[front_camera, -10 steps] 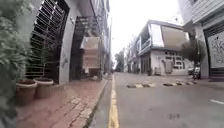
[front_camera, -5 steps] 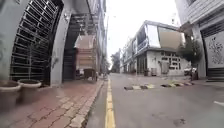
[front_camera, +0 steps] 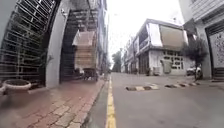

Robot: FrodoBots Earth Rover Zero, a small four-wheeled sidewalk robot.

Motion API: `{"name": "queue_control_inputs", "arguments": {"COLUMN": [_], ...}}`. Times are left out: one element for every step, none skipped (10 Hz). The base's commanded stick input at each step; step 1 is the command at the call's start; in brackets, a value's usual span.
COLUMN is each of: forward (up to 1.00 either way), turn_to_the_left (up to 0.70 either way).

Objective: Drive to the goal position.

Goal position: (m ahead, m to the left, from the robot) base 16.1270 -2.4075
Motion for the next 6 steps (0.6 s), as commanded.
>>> {"name": "queue_control_inputs", "arguments": {"forward": [0.48, 0.48, 0.48, 0.48, 0.48, 0.48], "turn_to_the_left": [0.00, 0.00, 0.00, 0.00, 0.00, 0.00]}}
